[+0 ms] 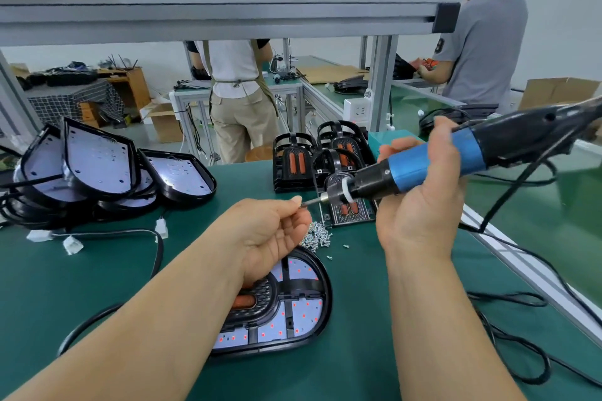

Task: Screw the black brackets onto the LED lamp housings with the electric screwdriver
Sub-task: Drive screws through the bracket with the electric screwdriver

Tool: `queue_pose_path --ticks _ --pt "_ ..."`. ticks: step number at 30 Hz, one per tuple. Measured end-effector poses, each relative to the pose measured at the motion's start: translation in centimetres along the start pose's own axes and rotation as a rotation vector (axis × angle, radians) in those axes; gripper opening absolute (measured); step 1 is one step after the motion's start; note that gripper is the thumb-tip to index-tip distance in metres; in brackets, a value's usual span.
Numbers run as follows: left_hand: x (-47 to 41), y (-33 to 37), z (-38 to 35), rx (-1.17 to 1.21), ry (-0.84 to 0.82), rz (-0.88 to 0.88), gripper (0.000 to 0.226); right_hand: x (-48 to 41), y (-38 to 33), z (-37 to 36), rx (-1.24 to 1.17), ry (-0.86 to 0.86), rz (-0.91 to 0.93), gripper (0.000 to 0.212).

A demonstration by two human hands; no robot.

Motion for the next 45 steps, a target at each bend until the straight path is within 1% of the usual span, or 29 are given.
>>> queue_pose_path --ticks 3,6,7,10,12,14,15,16,17,18,19,20,22,23,24,27,30,32,34,35,36,37,38,39,40,41,42,43,45 --pt "-0.3 -0.4 0.7 0.111 -0.011 0.074 0.017 0.5 0.3 -2.0 -0.013 -0.155 -0.094 0.025" --pt "-0.3 -0.1 1.0 0.188 -0.035 0.104 0.016 0.7 0.6 -3.2 -0.053 -0.128 -0.124 0.038" --pt "-0.3 0.1 1.1 0.215 -0.042 0.102 0.015 0.8 0.8 -3.5 -0.084 -0.115 -0.128 0.039" --pt "0.0 1.3 1.2 0.268 -0.061 0.083 0.018 0.6 1.3 -4.9 -0.115 -0.106 -0.147 0.031" --pt "0.6 2.2 1.7 0.237 -0.051 0.039 0.031 0.4 1.7 -5.6 -0.125 -0.097 -0.162 0.028" --pt "1.7 2.4 3.4 0.164 0.002 -0.052 0.048 0.1 2.1 -6.2 -0.169 -0.084 -0.183 0.026" --pt "2.3 2.0 4.2 0.121 0.011 -0.083 0.052 -0.1 2.3 -6.3 -0.193 -0.074 -0.191 0.026" --pt "3.1 0.8 4.9 0.079 -0.011 -0.08 0.051 -0.4 2.6 -6.3 -0.208 -0.054 -0.195 0.028" --pt "4.0 -0.8 5.3 0.058 -0.052 -0.039 0.046 -0.7 2.9 -6.1 -0.214 -0.033 -0.193 0.029" --pt "4.7 -2.4 5.5 0.036 -0.078 0.009 0.038 -1.0 3.3 -5.9 -0.21 -0.016 -0.188 0.028" --pt "4.9 -3.6 6.0 -0.01 -0.067 0.01 0.029 -1.2 3.7 -5.8 -0.199 -0.01 -0.182 0.026" --pt "4.4 -4.0 6.9 -0.092 -0.007 -0.064 0.021 -1.2 4.1 -5.8 -0.186 -0.013 -0.182 0.024" --pt "3.2 -2.1 9.3 -0.217 0.224 -0.346 0.008 -1.2 4.8 -5.7 -0.161 -0.025 -0.19 0.022" --pt "3.0 -0.8 10.1 -0.249 0.315 -0.469 0.006 -1.2 5.1 -5.6 -0.15 -0.025 -0.189 0.021" --pt "2.8 0.1 10.5 -0.283 0.364 -0.551 0.007 -1.1 5.3 -5.6 -0.142 -0.029 -0.188 0.021" --pt "1.9 1.4 10.0 -0.465 0.389 -0.702 0.011 -0.9 5.7 -5.6 -0.149 -0.034 -0.209 0.022" --pt "1.4 2.9 8.2 -0.774 0.387 -0.935 0.017 -1.0 6.0 -5.4 -0.166 -0.011 -0.234 0.023" --pt "0.7 3.5 7.0 -0.929 0.305 -1.039 0.021 -0.9 6.2 -5.3 -0.165 -0.002 -0.247 0.023" --pt "0.5 3.8 6.4 -1.031 0.211 -1.133 0.018 -1.0 6.3 -5.2 -0.155 0.01 -0.251 0.023" --pt "0.6 4.2 6.6 -1.06 0.225 -1.198 0.015 -0.9 6.3 -5.1 -0.146 0.011 -0.246 0.022" --pt "0.6 4.6 7.3 -1.078 0.306 -1.248 0.023 -0.9 6.3 -5.1 -0.137 0.008 -0.24 0.022" --pt "0.5 4.9 8.5 -1.08 0.439 -1.256 0.039 -0.9 6.3 -5.2 -0.129 0.002 -0.235 0.021" --pt "0.3 5.2 10.0 -1.075 0.598 -1.204 0.057 -0.9 6.3 -5.2 -0.121 -0.005 -0.231 0.021" --pt "0.0 5.1 11.5 -1.071 0.734 -1.102 0.075 -0.9 6.3 -5.2 -0.117 -0.008 -0.23 0.022" --pt "-0.5 4.6 12.7 -1.07 0.811 -0.966 0.089 -0.9 6.3 -5.1 -0.112 -0.005 -0.231 0.023" --pt "-1.0 3.8 13.4 -1.081 0.842 -0.852 0.098 -0.9 6.4 -5.1 -0.105 -0.003 -0.233 0.023" --pt "-1.3 3.3 13.6 -1.114 0.849 -0.782 0.101 -0.9 6.5 -5.0 -0.096 -0.006 -0.236 0.024" --pt "-1.5 3.0 13.6 -1.16 0.85 -0.736 0.1 -0.8 6.6 -5.1 -0.091 -0.01 -0.242 0.024" --pt "-2.4 2.8 13.7 -1.221 0.807 -0.635 0.089 -0.6 6.9 -5.0 -0.082 -0.013 -0.255 0.026"
Point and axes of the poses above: each hand's wrist, its own x-axis away from the middle knuckle, its own z-axis out of the back of the hand, y = z × x, the point moved 10 cm from there along -x, towards the middle knuckle, and after that the axes turned 15 degrees about y, right-handed, at the moved point
